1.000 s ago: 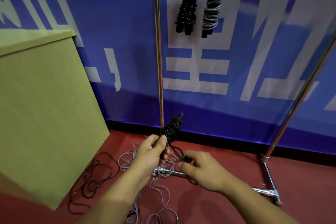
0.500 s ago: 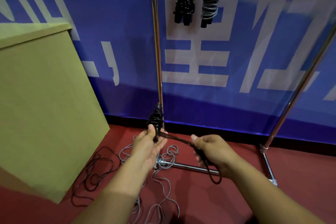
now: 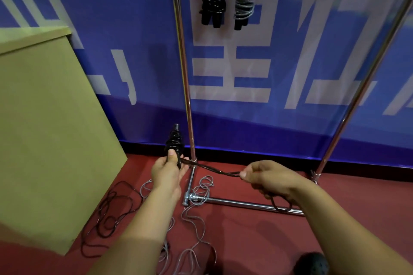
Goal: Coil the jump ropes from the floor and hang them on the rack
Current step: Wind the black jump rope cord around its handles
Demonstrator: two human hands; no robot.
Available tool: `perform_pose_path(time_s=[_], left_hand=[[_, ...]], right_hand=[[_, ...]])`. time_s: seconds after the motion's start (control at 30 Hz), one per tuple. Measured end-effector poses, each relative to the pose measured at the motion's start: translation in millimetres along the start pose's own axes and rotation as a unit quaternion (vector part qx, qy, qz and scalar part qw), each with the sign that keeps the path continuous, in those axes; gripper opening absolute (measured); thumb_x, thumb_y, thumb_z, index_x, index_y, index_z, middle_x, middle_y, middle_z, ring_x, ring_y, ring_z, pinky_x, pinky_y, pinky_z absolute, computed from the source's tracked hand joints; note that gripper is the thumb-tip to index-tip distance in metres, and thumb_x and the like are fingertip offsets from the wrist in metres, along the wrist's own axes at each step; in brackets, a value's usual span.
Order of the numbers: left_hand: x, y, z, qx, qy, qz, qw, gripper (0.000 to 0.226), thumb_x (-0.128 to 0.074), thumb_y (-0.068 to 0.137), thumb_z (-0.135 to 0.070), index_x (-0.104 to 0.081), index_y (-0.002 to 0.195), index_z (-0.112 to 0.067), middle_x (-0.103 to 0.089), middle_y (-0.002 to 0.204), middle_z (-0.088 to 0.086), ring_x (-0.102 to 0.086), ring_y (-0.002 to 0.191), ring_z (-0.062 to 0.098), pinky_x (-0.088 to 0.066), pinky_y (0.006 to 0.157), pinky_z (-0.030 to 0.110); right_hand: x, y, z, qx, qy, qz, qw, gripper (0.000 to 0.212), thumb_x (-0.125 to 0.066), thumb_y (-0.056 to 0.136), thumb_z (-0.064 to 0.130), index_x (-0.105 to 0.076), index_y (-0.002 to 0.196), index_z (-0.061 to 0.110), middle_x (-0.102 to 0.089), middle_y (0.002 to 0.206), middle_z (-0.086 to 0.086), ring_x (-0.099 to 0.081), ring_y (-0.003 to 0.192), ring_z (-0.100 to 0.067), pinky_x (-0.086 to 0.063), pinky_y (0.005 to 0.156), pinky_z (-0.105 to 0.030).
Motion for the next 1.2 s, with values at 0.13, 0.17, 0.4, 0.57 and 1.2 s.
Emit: perform_pose_path(time_s=[0.13,0.17,0.4,0.57,1.2], left_hand=[[-3,3,-7,-0.074,0.113,0.030,0.990,0.020,-0.056,0.101,-0.022,-0.055,0.091,-0.004,-0.062,0.089,0.012,-0.066,0.082,0.021,-0.060,0.068,0.026],[-6,0,-10,-0.097,0.148,0.049,0.983,0.020,-0.057,0.101,-0.020,-0.054,0.090,-0.004,-0.062,0.087,0.014,-0.067,0.080,0.021,-0.060,0.067,0.026],[-2,1,-6,-0.161,0.409,0.120,0.890,0.017,-0.059,0.099,-0.026,-0.055,0.087,-0.014,-0.070,0.069,0.009,-0.070,0.054,0.020,-0.062,0.060,0.044],[-9,0,12,-0.169,0.572,0.164,0.786,0.021,-0.067,0.092,-0.038,-0.057,0.081,-0.022,-0.067,0.062,0.000,-0.067,0.054,0.019,-0.056,0.060,0.036],[-49,-109,23,-0.017,0.390,0.564,0.728,0.012,-0.059,0.095,-0.033,-0.061,0.092,-0.023,-0.052,0.068,-0.010,-0.049,0.062,0.006,-0.044,0.056,0.021]], right_hand=[[14,3,-7,0.012,-0.111,-0.062,0.992,0.034,-0.049,0.102,0.027,-0.062,0.076,0.010,-0.056,0.061,-0.002,-0.045,0.048,-0.014,-0.041,0.049,-0.025],[16,3,-9,0.010,-0.138,-0.072,0.988,0.035,-0.047,0.103,0.026,-0.063,0.076,0.010,-0.058,0.063,-0.002,-0.046,0.049,-0.014,-0.042,0.049,-0.025],[2,-16,18,0.109,-0.188,-0.028,0.976,0.043,-0.065,0.087,0.053,-0.060,0.072,0.013,-0.045,0.060,0.009,-0.039,0.054,-0.004,-0.035,0.054,-0.021],[-27,-26,32,0.187,-0.226,-0.005,0.956,0.052,-0.065,0.089,0.048,-0.043,0.056,0.015,-0.033,0.053,0.007,-0.030,0.051,-0.005,-0.028,0.050,-0.025],[24,12,12,0.148,-0.239,-0.242,0.929,0.037,-0.061,0.083,0.064,-0.061,0.075,0.028,-0.058,0.061,0.007,-0.053,0.060,-0.008,-0.045,0.060,-0.033]])
Point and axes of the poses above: each hand's wrist, its own y-axis towards the middle knuckle, its own x-axis out of the back of the hand, z = x × y, the point moved 8 cm from there along y, towards the middle knuckle
